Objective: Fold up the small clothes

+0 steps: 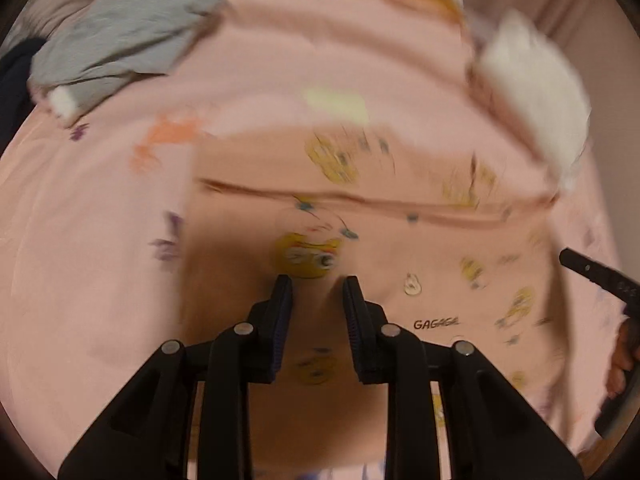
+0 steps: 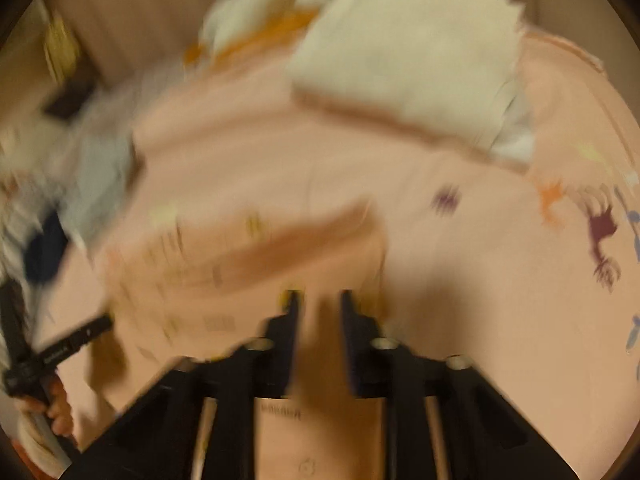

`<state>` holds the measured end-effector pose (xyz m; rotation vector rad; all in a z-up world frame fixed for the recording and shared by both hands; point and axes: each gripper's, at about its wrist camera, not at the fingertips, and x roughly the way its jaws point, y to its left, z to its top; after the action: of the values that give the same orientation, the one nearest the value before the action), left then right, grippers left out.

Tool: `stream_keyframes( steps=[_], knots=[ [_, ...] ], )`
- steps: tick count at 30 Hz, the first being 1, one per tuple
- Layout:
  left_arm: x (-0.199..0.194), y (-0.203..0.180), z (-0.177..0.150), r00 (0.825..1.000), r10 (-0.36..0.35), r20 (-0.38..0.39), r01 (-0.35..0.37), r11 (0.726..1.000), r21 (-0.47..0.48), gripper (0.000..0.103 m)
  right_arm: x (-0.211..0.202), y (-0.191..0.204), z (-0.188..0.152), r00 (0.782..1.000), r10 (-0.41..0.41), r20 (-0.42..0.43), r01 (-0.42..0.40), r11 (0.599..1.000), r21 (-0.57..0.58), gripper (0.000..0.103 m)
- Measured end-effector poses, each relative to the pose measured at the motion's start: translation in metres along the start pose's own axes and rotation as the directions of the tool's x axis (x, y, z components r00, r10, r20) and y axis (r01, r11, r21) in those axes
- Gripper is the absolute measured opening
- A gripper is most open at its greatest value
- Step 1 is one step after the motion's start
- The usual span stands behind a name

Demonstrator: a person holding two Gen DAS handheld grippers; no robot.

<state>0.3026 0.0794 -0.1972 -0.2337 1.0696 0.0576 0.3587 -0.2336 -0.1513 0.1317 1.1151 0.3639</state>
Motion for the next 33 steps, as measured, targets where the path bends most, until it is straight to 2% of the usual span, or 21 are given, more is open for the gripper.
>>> stream_keyframes(
  steps=[2, 4, 5, 7, 9, 10, 12, 14, 15, 16, 17, 18, 19, 20, 23, 26, 29, 30, 31, 32, 33],
  knots=[
    [0.008, -0.011, 0.008, 0.999, 0.039, 0.037, -0.04, 0.999, 0.013, 0.024, 0.025, 0.011, 0.0, 0.998, 0.02, -0.058, -0.021, 1.0, -0.018, 0.012],
    [0.013, -0.011, 0.027, 0.998, 0.015, 0.066, -0.013, 1.0, -0.024, 0.024, 0.044, 0.019, 0.008, 0.999, 0.007, -0.041, -0.008, 0.999, -0.037, 0.012],
    [0.018, -0.009, 0.037, 0.998, 0.013, 0.055, -0.011, 0.999, -0.044, 0.024, 0.05, 0.021, 0.018, 1.0, 0.009, -0.014, -0.009, 1.0, -0.03, 0.012],
    [0.026, -0.001, 0.058, 0.998, 0.01, 0.057, -0.003, 0.993, -0.117, 0.026, 0.062, 0.019, 0.04, 0.999, 0.049, 0.022, -0.05, 0.998, 0.025, 0.012],
    [0.034, 0.009, 0.076, 0.993, 0.06, 0.103, -0.042, 0.984, -0.172, 0.028, 0.075, 0.012, 0.058, 0.998, 0.058, 0.031, -0.061, 0.993, 0.103, 0.012],
    [0.037, 0.015, 0.082, 0.989, 0.082, 0.124, -0.058, 0.981, -0.187, 0.026, 0.079, 0.008, 0.062, 0.998, 0.059, 0.034, -0.063, 0.99, 0.128, 0.012],
    [0.031, 0.027, 0.085, 0.98, 0.12, 0.159, -0.089, 0.977, -0.193, 0.028, 0.081, -0.006, 0.068, 0.996, 0.065, 0.059, -0.075, 0.977, 0.199, 0.012],
    [0.01, 0.045, 0.074, 0.973, 0.151, 0.176, -0.115, 0.974, -0.196, 0.023, 0.07, -0.018, 0.055, 0.992, 0.116, 0.046, -0.124, 0.966, 0.228, 0.012],
    [-0.006, 0.056, 0.063, 0.971, 0.146, 0.191, -0.107, 0.974, -0.2, 0.029, 0.059, -0.028, 0.046, 0.986, 0.159, 0.042, -0.165, 0.96, 0.225, 0.013],
    [-0.027, 0.069, 0.049, 0.969, 0.14, 0.202, -0.098, 0.974, -0.204, 0.04, 0.048, -0.035, 0.037, 0.984, 0.171, 0.049, -0.177, 0.958, 0.226, 0.016],
    [-0.04, 0.075, 0.04, 0.969, 0.136, 0.204, -0.092, 0.974, -0.209, 0.048, 0.036, -0.038, 0.029, 0.984, 0.164, 0.063, -0.174, 0.958, 0.226, 0.027],
    [-0.056, 0.083, 0.027, 0.969, 0.127, 0.214, -0.079, 0.972, -0.221, 0.067, 0.019, -0.047, 0.018, 0.985, 0.151, 0.082, -0.165, 0.962, 0.219, 0.048],
    [-0.071, 0.089, 0.015, 0.968, 0.115, 0.225, -0.06, 0.969, -0.238, 0.082, 0.0, -0.055, 0.007, 0.985, 0.139, 0.101, -0.156, 0.968, 0.198, 0.059],
    [-0.087, 0.097, 0.0, 0.966, 0.091, 0.242, -0.024, 0.964, -0.264, 0.085, -0.019, -0.058, -0.005, 0.986, 0.121, 0.117, -0.141, 0.974, 0.179, 0.074],
    [-0.11, 0.1, -0.036, 0.974, -0.017, 0.225, 0.088, 0.948, -0.307, 0.085, -0.067, -0.058, -0.036, 0.986, 0.068, 0.152, -0.088, 0.988, 0.124, 0.075],
    [-0.116, 0.088, -0.079, 0.974, -0.114, 0.195, 0.177, 0.923, -0.343, 0.088, -0.093, -0.047, -0.066, 0.987, 0.08, 0.14, -0.097, 0.988, 0.119, 0.084],
    [-0.104, 0.062, -0.114, 0.961, -0.217, 0.171, 0.262, 0.911, -0.318, 0.089, -0.091, -0.037, -0.091, 0.984, 0.122, 0.133, -0.146, 0.971, 0.191, 0.085],
    [-0.095, 0.053, -0.125, 0.957, -0.251, 0.143, 0.284, 0.907, -0.31, 0.088, -0.085, -0.036, -0.104, 0.978, 0.166, 0.122, -0.189, 0.961, 0.203, 0.085],
    [-0.085, 0.046, -0.133, 0.951, -0.283, 0.122, 0.308, 0.897, -0.318, 0.088, -0.074, -0.033, -0.108, 0.976, 0.192, 0.106, -0.212, 0.952, 0.221, 0.085],
    [-0.07, 0.038, -0.143, 0.94, -0.33, 0.089, 0.339, 0.873, -0.35, 0.088, -0.062, -0.033, -0.116, 0.972, 0.219, 0.088, -0.234, 0.936, 0.262, 0.085],
    [-0.063, 0.032, -0.148, 0.937, -0.339, 0.09, 0.347, 0.862, -0.369, 0.089, -0.048, -0.035, -0.126, 0.966, 0.253, 0.058, -0.258, 0.912, 0.319, 0.085]
  ],
)
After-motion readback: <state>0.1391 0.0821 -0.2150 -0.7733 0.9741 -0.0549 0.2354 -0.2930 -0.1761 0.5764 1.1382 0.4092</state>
